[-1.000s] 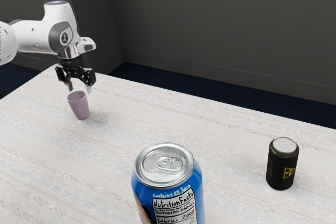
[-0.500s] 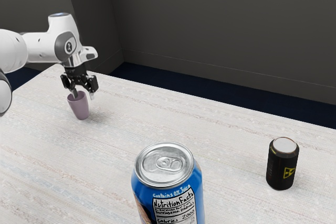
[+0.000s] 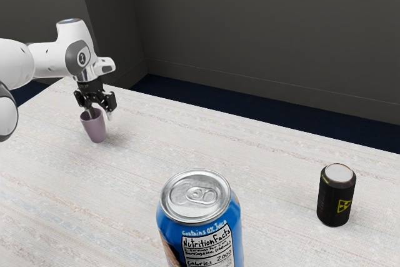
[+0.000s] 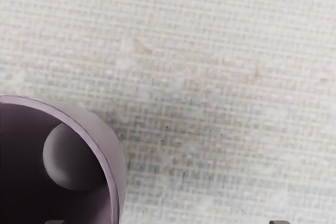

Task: Place the left cup onto the right cup

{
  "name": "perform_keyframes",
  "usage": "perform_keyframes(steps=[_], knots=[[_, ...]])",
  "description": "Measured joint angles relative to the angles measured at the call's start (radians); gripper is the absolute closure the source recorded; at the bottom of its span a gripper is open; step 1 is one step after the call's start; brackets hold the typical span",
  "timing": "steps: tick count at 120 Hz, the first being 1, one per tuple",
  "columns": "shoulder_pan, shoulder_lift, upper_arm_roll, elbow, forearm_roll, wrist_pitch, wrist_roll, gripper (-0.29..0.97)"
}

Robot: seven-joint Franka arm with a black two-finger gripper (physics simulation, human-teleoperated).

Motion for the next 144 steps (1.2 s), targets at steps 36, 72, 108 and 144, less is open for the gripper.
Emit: perform_keyframes(steps=[36, 72, 108, 144], knots=[[0.037, 0.030, -0.027, 0.024, 0.001, 0.001, 0.031, 0.21], [0.046, 0.059, -0.029, 0.049, 0.000, 0.000, 0.050, 0.36], [0.047, 0.061, -0.023, 0.050, 0.000, 0.001, 0.062, 0.61], [0.046, 0.061, -0.022, 0.050, 0.001, 0.008, 0.065, 0.75]])
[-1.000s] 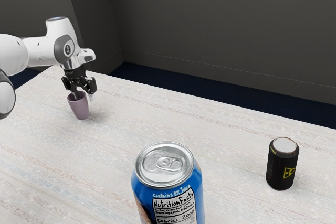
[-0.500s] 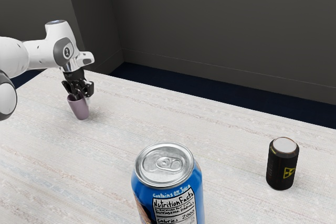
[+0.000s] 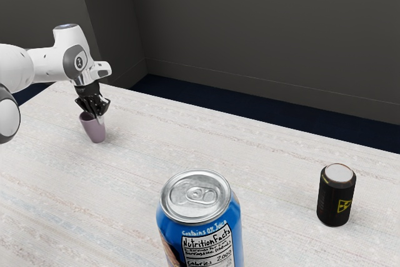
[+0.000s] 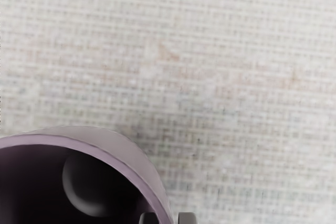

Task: Place the left cup onto the right cup

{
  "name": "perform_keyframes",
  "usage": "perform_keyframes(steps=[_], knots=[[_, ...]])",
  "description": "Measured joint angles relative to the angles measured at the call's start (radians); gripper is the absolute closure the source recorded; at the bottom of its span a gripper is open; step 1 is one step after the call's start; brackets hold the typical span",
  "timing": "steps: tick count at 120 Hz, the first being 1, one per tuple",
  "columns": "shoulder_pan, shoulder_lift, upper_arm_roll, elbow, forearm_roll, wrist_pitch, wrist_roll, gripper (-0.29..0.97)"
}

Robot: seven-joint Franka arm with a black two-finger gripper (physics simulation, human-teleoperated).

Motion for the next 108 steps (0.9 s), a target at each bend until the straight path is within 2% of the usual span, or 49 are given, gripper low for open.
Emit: perform_keyframes(steps=[25, 44, 79, 108], knots=[[-0.004, -0.011, -0.004, -0.002, 0.005, 0.001, -0.002, 0.78], [-0.030, -0.062, -0.006, -0.016, 0.007, -0.021, -0.005, 0.78], [-0.171, -0.227, 0.000, -0.176, 0.018, -0.049, -0.025, 0.79], [-0.322, -0.321, -0.004, -0.273, 0.057, -0.048, -0.080, 0.79]])
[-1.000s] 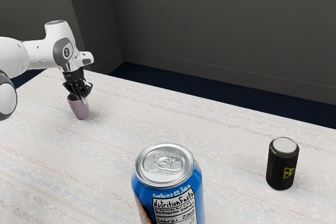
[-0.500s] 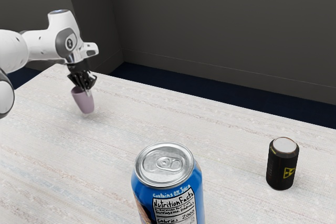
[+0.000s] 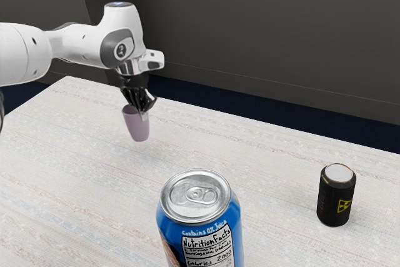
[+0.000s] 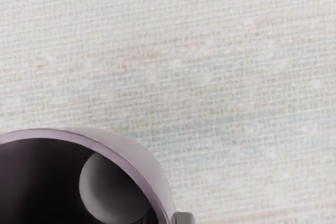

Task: Place the left cup onto the right cup

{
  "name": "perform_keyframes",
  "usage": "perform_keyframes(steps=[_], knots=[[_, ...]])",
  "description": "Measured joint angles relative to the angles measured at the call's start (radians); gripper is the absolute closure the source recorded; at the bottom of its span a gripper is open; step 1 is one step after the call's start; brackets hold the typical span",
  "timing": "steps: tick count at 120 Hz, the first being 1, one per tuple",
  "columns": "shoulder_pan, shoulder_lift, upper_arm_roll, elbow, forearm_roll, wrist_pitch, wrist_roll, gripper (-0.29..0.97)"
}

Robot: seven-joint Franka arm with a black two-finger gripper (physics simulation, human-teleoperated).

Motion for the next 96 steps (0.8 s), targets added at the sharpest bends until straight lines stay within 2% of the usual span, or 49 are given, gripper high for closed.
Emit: perform_keyframes(steps=[24, 47, 67, 96], knots=[[-0.089, -0.066, -0.024, -0.086, 0.022, 0.005, -0.067, 0.79], [-0.104, -0.187, -0.131, -0.185, 0.064, 0.022, -0.146, 0.79], [-0.062, -0.295, -0.252, -0.292, 0.080, 0.026, -0.221, 0.79], [0.021, -0.357, -0.414, -0.353, 0.080, 0.034, -0.323, 0.79]])
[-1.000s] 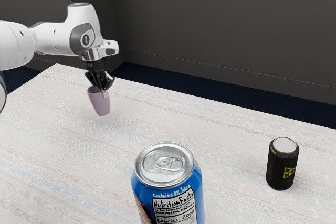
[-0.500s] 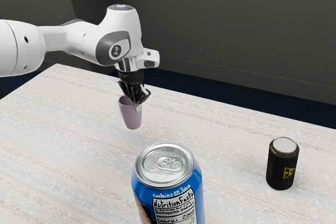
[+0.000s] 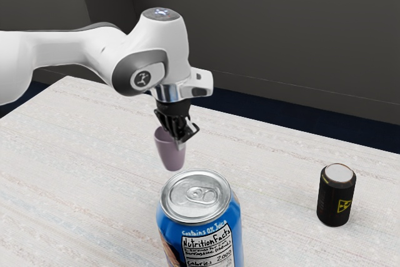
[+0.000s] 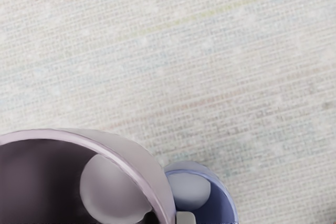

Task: Place the left cup onto the right cup

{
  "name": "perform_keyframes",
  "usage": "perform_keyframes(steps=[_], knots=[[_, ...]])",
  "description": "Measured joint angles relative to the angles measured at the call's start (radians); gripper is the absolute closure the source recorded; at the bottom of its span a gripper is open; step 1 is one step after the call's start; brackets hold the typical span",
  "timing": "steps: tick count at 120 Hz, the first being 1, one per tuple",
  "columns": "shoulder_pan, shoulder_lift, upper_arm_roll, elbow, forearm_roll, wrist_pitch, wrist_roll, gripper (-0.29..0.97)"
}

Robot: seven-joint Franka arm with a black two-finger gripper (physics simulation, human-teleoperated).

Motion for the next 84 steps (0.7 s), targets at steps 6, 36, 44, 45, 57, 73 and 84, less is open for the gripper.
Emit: perform_keyframes(steps=[6, 36, 44, 45, 57, 73, 84], knots=[[0.026, -0.014, -0.040, -0.013, -0.004, 0.001, -0.020, 0.79], [0.132, -0.083, -0.186, -0.089, -0.058, 0.007, -0.107, 0.79], [0.179, -0.094, -0.229, -0.097, -0.073, 0.008, -0.127, 0.79], [0.184, -0.096, -0.234, -0.098, -0.075, 0.009, -0.129, 0.79], [0.225, -0.105, -0.274, -0.108, -0.091, 0.014, -0.154, 0.79], [0.240, -0.105, -0.291, -0.119, -0.100, 0.021, -0.183, 0.78], [0.243, -0.102, -0.295, -0.123, -0.102, 0.029, -0.201, 0.78]])
